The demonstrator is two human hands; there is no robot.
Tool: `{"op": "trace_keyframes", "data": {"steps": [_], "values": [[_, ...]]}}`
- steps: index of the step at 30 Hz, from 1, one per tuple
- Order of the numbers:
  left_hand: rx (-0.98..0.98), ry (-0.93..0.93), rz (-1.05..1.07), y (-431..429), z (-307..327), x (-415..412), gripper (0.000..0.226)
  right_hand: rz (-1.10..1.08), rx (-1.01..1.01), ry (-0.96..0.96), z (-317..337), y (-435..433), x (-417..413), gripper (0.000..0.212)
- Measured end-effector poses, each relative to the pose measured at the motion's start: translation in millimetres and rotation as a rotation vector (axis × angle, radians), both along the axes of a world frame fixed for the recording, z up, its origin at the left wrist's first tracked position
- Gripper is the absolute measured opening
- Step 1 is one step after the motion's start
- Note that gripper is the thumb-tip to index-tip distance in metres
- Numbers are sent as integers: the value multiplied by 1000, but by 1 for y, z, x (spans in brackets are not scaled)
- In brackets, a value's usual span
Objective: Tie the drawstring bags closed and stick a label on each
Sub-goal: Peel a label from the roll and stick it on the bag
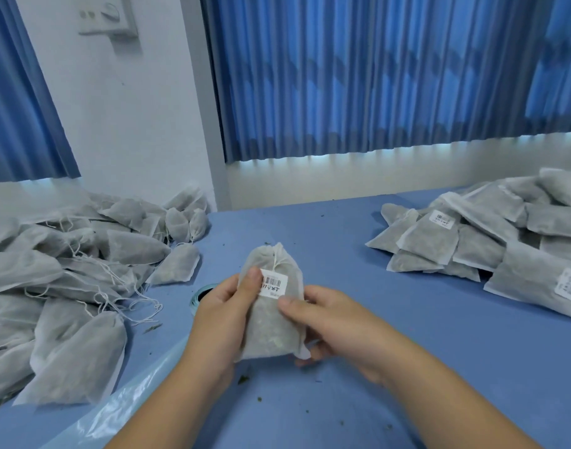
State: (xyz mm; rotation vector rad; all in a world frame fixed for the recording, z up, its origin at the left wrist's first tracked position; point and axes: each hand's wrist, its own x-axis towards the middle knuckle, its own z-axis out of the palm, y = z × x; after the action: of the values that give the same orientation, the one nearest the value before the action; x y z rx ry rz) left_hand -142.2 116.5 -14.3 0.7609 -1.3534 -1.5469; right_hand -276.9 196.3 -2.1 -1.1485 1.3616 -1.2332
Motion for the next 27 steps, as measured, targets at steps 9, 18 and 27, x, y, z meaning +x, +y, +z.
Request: {"op": "trace_keyframes", "data": {"steps": [9, 18, 27], "values": [[108, 33, -162, 17, 21, -80, 43, -328, -116, -176, 4, 39, -50, 17], [320, 32, -336, 68, 42, -185, 11, -684, -101, -370, 18, 106, -173, 13], [432, 206, -496, 115, 57, -233, 9, -1064, -474, -683, 91, 135, -271, 6]]}}
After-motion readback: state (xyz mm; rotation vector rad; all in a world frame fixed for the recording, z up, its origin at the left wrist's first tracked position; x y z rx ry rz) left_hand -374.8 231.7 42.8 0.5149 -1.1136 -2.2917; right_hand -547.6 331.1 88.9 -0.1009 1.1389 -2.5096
